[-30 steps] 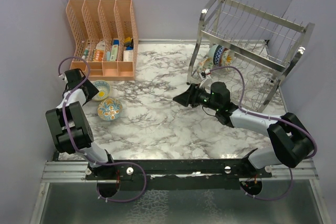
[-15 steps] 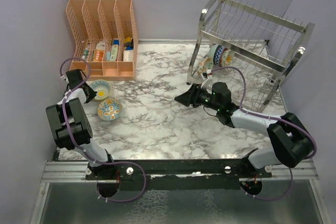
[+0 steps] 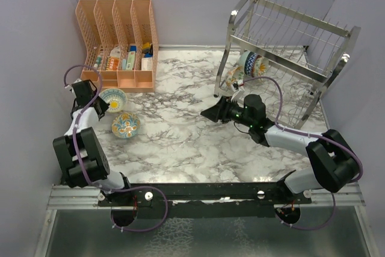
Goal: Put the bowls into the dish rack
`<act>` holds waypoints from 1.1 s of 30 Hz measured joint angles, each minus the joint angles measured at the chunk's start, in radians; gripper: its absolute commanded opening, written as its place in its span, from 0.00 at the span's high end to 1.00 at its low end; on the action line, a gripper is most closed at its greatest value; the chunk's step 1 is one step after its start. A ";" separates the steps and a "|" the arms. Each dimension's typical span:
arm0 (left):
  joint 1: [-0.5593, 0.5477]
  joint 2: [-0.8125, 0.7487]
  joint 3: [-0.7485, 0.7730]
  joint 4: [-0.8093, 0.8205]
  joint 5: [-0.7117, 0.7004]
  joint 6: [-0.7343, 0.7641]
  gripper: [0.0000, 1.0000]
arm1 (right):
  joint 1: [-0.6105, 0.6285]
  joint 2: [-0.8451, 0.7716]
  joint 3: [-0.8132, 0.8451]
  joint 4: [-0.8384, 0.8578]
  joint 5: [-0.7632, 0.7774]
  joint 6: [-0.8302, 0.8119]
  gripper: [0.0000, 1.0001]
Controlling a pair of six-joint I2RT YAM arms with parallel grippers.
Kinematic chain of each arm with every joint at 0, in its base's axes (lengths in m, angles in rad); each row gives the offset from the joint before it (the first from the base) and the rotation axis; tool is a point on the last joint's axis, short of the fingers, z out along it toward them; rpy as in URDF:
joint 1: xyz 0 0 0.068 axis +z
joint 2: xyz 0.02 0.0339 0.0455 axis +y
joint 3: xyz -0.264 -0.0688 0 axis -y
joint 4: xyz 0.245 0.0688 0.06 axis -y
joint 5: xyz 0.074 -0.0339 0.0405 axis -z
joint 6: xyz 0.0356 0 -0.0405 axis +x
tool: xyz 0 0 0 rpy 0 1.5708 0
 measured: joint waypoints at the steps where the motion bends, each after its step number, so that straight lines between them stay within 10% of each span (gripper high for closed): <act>1: 0.000 -0.034 -0.007 -0.003 0.004 -0.004 1.00 | 0.000 -0.001 0.000 0.000 -0.002 -0.005 0.48; 11: -0.048 -0.264 0.005 0.013 0.050 -0.018 1.00 | 0.000 -0.039 0.056 -0.096 -0.016 -0.094 0.46; 21: -0.505 -0.246 0.053 -0.063 -0.027 0.027 1.00 | 0.000 -0.119 0.172 -0.292 0.002 -0.189 0.44; 33: -0.755 -0.128 0.049 -0.021 -0.078 0.042 1.00 | 0.000 -0.122 0.262 -0.446 0.025 -0.303 0.44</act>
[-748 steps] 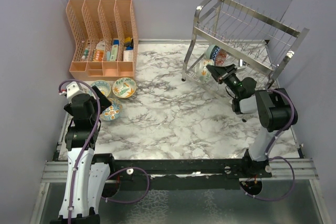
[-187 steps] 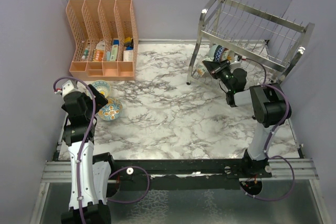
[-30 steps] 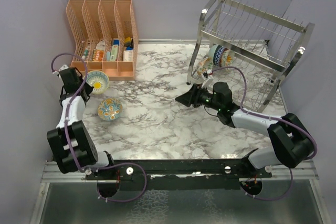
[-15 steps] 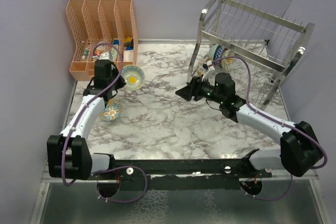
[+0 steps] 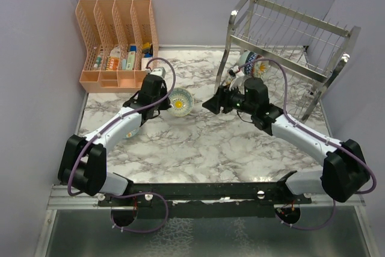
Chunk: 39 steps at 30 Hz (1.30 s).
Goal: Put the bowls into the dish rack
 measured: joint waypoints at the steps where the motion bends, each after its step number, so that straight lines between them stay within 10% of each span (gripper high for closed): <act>1: 0.000 0.000 0.000 0.000 0.000 0.000 1.00 | 0.000 0.013 0.005 -0.010 0.000 -0.010 0.44; 39: -0.177 0.105 0.188 -0.221 0.166 -0.045 1.00 | 0.210 0.005 -0.065 0.008 -0.063 -0.456 0.43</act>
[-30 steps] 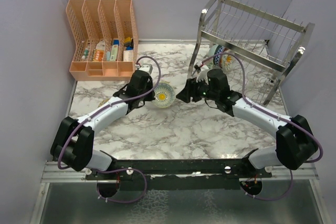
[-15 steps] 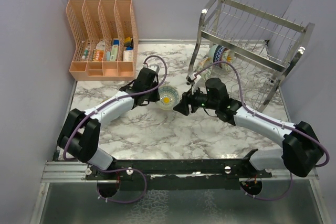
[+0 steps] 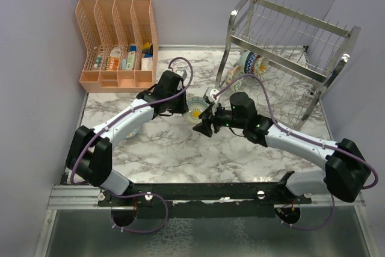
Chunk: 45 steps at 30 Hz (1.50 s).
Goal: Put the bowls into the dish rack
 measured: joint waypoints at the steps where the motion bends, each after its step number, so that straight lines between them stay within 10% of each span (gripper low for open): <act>1: 0.000 0.000 0.001 -0.008 0.005 -0.001 1.00 | 0.002 0.001 0.002 0.000 0.005 -0.011 0.43; 20: -0.005 0.006 0.143 -0.166 0.064 0.027 1.00 | 0.092 0.089 0.081 -0.026 0.208 -0.162 0.42; 33: -0.010 0.011 0.146 -0.165 0.066 0.065 1.00 | 0.143 0.119 0.097 -0.043 0.330 -0.212 0.98; 45: -0.017 0.047 0.146 -0.145 0.058 0.053 1.00 | 0.154 0.116 0.079 -0.027 0.364 -0.236 0.99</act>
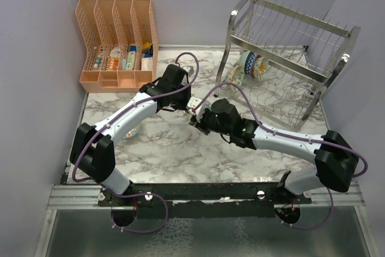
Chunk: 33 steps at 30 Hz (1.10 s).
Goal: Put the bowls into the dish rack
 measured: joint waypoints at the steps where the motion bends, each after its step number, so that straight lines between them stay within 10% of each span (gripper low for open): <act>1: 0.000 0.000 0.000 0.002 0.000 0.001 1.00 | 0.000 0.000 0.000 0.001 0.002 0.000 0.99; 19: -0.001 -0.033 -0.087 0.108 0.042 -0.017 0.45 | -0.031 0.003 -0.078 0.024 0.054 0.087 0.99; 25: -0.001 -0.040 -0.102 0.124 0.040 -0.027 0.02 | -0.034 0.006 -0.080 0.031 0.080 0.109 0.99; 33: 0.013 -0.100 -0.081 0.055 -0.116 -0.005 0.01 | -0.034 -0.015 -0.090 0.031 0.098 0.186 0.99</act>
